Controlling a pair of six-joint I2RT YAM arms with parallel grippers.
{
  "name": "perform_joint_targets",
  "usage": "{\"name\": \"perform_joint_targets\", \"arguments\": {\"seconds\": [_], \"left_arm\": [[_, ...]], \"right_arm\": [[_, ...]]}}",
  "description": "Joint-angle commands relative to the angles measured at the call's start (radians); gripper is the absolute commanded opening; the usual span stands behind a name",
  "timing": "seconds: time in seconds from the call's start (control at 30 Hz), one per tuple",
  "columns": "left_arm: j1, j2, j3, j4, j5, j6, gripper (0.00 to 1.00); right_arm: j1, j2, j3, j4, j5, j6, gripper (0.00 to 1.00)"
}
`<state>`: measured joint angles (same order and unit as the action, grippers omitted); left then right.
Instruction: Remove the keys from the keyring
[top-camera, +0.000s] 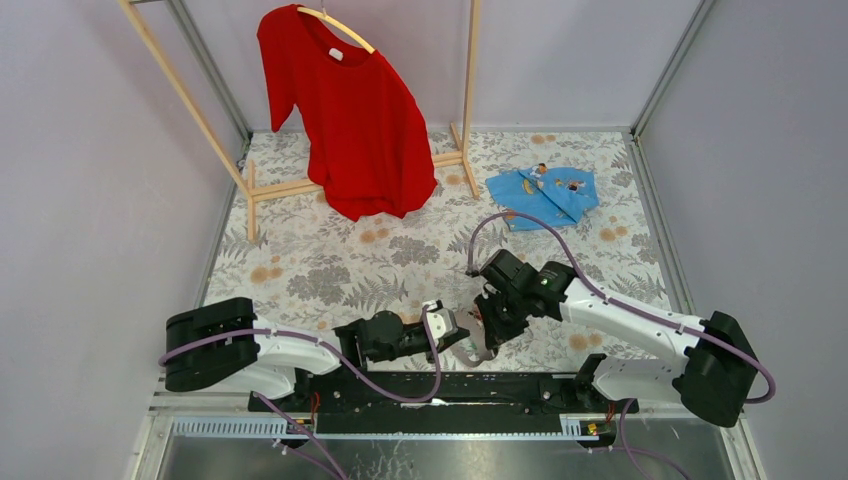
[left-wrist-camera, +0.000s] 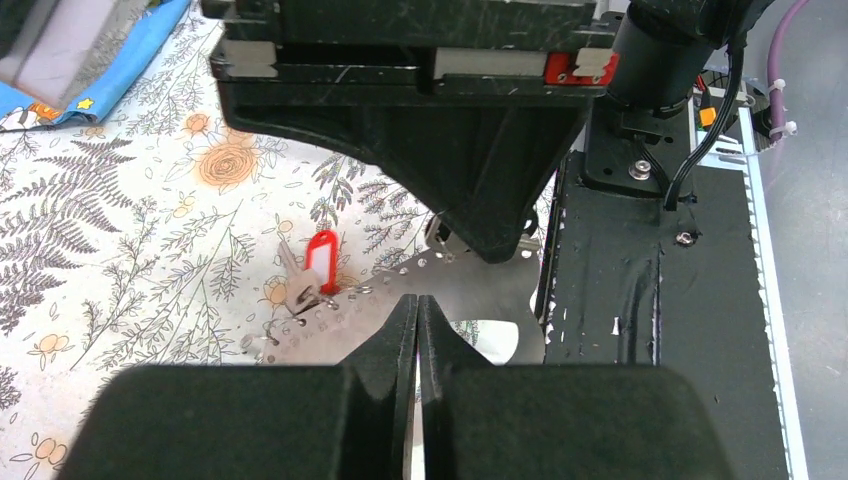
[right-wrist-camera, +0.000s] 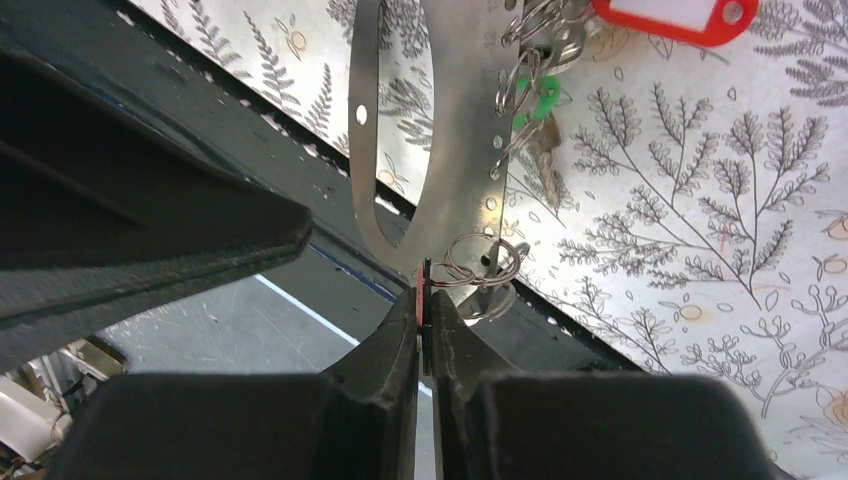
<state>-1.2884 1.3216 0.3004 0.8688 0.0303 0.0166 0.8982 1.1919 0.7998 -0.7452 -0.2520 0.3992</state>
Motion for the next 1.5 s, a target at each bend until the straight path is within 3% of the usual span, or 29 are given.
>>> {"name": "perform_joint_targets", "arguments": {"seconds": [0.0,0.4,0.77,1.47], "left_arm": [[-0.006,-0.01,-0.007,0.052,0.032,-0.002,0.03],[-0.006,-0.008,-0.067,0.144,0.046,-0.014,0.06],[-0.006,0.091,-0.075,0.309,0.005,0.037,0.21],[-0.005,0.189,-0.009,0.345,0.045,0.136,0.22]], "right_arm": [[0.011,0.009,0.012,0.082,0.006,0.034,0.0],[0.011,0.043,0.104,-0.012,-0.017,-0.043,0.0],[0.011,0.038,0.119,-0.019,-0.076,-0.073,0.0],[0.011,0.048,0.128,-0.012,-0.058,-0.079,0.0]]}}
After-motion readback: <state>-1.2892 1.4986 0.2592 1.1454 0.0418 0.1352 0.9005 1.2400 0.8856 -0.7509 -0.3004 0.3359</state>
